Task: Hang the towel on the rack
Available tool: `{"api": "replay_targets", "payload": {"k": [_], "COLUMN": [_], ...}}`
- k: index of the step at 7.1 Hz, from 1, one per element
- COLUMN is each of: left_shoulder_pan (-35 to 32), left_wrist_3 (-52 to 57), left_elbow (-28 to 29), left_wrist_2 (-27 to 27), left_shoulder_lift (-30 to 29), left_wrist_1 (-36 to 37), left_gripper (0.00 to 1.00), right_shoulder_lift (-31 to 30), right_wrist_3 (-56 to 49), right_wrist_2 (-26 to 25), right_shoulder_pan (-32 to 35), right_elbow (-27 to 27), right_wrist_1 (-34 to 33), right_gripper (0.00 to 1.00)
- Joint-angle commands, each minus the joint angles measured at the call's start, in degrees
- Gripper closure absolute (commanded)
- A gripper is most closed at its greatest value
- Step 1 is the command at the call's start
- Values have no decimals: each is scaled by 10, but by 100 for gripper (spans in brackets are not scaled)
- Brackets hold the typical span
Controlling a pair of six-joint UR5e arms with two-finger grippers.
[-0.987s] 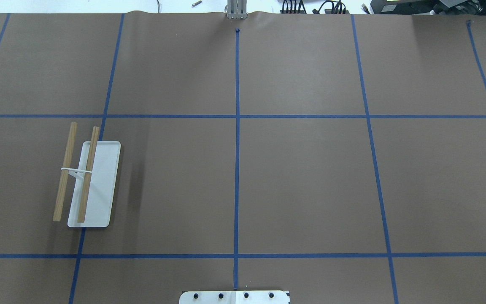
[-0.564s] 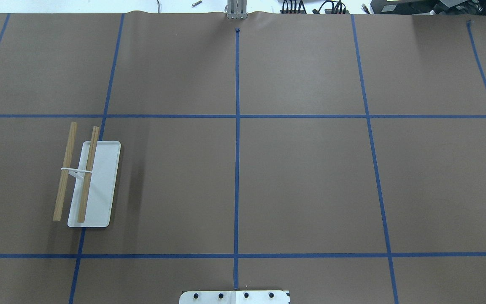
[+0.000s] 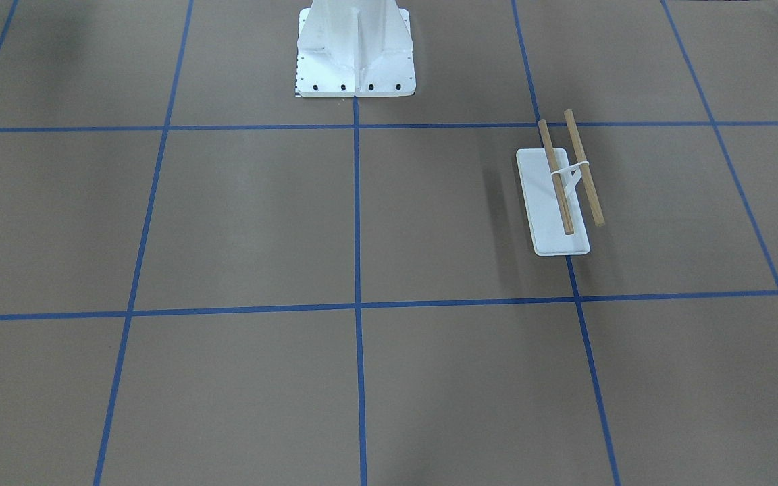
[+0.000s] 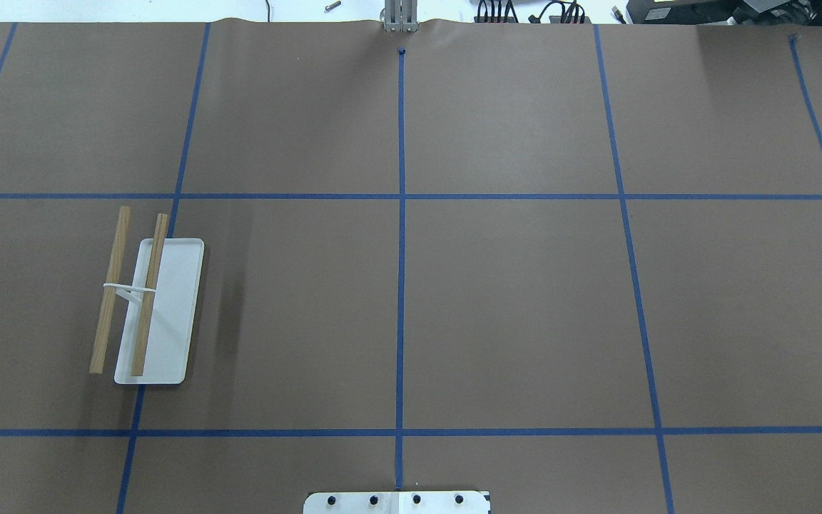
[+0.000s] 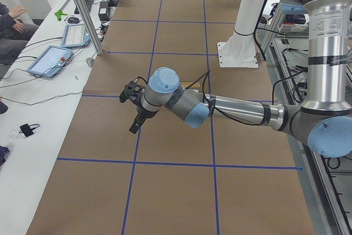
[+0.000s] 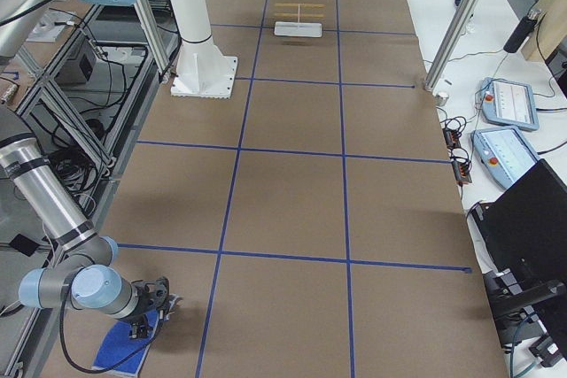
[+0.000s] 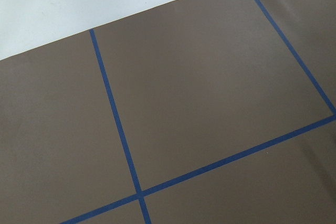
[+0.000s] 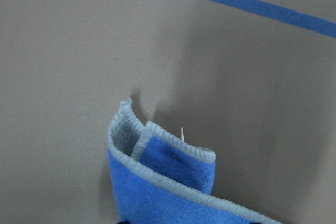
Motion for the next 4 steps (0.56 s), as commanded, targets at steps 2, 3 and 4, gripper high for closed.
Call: {"api": "replay_targets", "payload": {"k": [2,3,4], "left_shoulder_pan": [0,0,0], "left_wrist_3": [0,0,-1], "left_elbow": [1,2,3], "left_wrist_2": [0,0,0], "left_shoulder_lift": [0,0,0], "left_wrist_1": [1,1,2], "left_gripper": [1,1,1], "right_shoulder_lift": [31,56,85], "right_wrist_3": [2,5,7], "right_wrist_2": [9,21,37], "right_shoulder_pan": [3,5,-2], "right_elbow": [9,9,12], "right_wrist_1": [0,-4,-20], "right_gripper": [100,100,100]}}
